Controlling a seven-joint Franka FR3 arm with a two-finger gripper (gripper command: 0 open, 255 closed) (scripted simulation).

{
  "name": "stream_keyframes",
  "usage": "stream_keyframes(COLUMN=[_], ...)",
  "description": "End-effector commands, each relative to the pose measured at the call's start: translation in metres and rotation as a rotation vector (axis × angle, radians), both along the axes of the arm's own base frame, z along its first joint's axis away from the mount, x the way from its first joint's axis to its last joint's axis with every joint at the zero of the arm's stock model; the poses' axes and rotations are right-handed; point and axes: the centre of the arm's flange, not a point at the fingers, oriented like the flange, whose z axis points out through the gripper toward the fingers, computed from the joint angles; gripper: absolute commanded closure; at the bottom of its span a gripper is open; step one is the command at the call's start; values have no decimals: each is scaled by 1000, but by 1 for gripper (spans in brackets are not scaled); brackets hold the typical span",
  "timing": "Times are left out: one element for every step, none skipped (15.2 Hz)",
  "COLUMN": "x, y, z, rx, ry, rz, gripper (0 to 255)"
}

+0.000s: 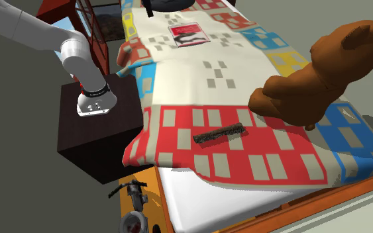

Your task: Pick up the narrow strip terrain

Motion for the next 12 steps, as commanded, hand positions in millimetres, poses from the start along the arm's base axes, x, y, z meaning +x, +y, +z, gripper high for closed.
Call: stream_keyframes(x=[0, 3, 7, 10, 13, 16, 20, 23, 26, 29, 33, 36], y=[0, -11, -22, -33, -44, -55, -66, -77, -88, -99, -110, -121], z=[0, -7, -13, -20, -27, -34, -40, -47, -54, -61, -67, -74], rx=[0, 1, 1, 2, 3, 3, 4, 5, 5, 6, 7, 7], ry=[0, 1, 2, 3, 4, 5, 6, 8, 9, 10, 11, 12], rz=[0, 1, 2, 4, 5, 6, 7, 9, 10, 11, 12, 13], gripper=[0, 0, 0, 0, 0, 0, 0, 0, 0, 0, 0, 0])
